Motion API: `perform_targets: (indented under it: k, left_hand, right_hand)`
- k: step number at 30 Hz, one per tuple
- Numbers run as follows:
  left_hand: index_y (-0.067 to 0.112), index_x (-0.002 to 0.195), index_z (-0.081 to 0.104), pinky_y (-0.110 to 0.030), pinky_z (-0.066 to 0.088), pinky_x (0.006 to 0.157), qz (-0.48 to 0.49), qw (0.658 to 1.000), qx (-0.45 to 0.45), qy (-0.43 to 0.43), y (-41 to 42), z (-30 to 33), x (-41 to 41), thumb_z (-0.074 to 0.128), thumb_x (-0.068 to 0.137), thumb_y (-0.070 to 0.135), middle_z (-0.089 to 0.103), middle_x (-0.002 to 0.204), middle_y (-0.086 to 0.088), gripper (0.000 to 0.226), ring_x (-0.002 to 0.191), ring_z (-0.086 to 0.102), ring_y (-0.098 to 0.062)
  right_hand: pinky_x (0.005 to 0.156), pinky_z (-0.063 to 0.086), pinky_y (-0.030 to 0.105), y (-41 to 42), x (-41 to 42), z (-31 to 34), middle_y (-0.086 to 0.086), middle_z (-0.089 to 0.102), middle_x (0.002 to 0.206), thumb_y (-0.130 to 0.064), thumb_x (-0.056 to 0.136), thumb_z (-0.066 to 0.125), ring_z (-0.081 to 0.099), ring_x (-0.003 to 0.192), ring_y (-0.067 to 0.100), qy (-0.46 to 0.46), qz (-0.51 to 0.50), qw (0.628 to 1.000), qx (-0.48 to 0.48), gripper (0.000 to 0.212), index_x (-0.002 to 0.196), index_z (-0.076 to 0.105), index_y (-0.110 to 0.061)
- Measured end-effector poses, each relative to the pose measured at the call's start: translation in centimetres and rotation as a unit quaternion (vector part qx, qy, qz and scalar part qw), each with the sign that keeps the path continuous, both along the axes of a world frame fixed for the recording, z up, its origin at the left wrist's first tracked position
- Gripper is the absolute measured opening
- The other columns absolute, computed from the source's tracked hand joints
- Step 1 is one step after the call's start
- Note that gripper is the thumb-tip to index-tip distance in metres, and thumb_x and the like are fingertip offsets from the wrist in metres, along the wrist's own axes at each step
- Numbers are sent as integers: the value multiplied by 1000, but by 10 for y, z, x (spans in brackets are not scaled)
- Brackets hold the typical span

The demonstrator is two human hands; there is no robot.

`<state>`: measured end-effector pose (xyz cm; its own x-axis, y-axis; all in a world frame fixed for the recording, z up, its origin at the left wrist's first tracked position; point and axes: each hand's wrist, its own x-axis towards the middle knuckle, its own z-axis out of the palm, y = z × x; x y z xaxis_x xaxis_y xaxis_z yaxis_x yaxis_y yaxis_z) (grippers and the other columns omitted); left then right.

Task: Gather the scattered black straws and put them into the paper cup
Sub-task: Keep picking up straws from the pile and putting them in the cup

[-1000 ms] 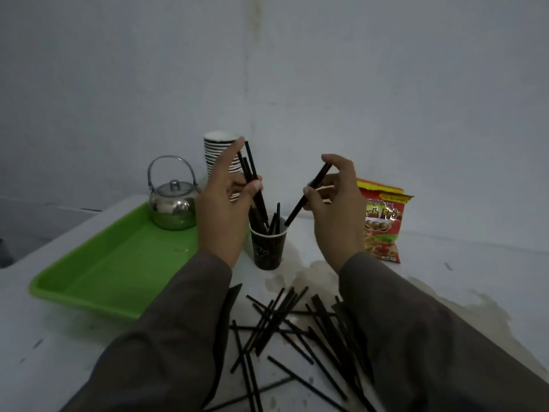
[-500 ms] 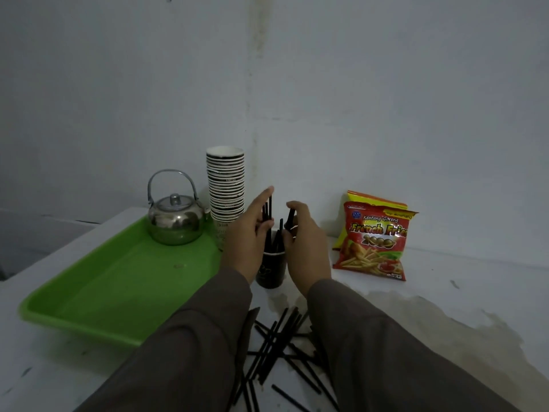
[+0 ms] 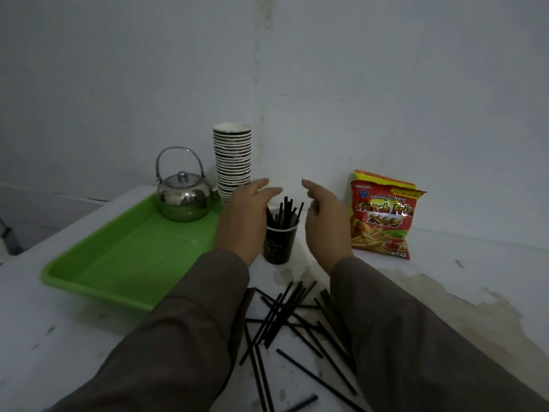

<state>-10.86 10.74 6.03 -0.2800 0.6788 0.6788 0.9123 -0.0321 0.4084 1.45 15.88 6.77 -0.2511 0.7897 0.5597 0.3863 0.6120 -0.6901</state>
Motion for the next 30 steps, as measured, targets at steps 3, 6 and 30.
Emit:
perform_targets:
  k: [3,6,30]
  left_hand:
    - [16,112,62,-26,36,93,2,1000,19,2,-28,5,2,47,85,-5,56,124,-6,37,115,48,-21]
    - [15,105,65,-10,36,81,-47,999,-15,-19,-63,-1,11,50,84,-3,62,109,-5,31,98,54,-13]
    - [23,98,69,-18,41,69,-188,947,-261,-5,-114,-48,33,61,84,11,70,95,2,20,81,60,-12]
  right_hand:
    - [99,37,20,-14,23,-1,5,59,127,5,89,40,52,116,13,20,-13,1000,5,43,122,56,-17]
    - [87,35,2,-38,48,-16,-4,62,113,1,88,46,52,102,2,23,10,1000,-5,35,113,61,-19]
    - [61,51,37,-151,90,-79,5,66,79,-7,78,65,59,74,24,-361,291,874,145,16,92,70,-13]
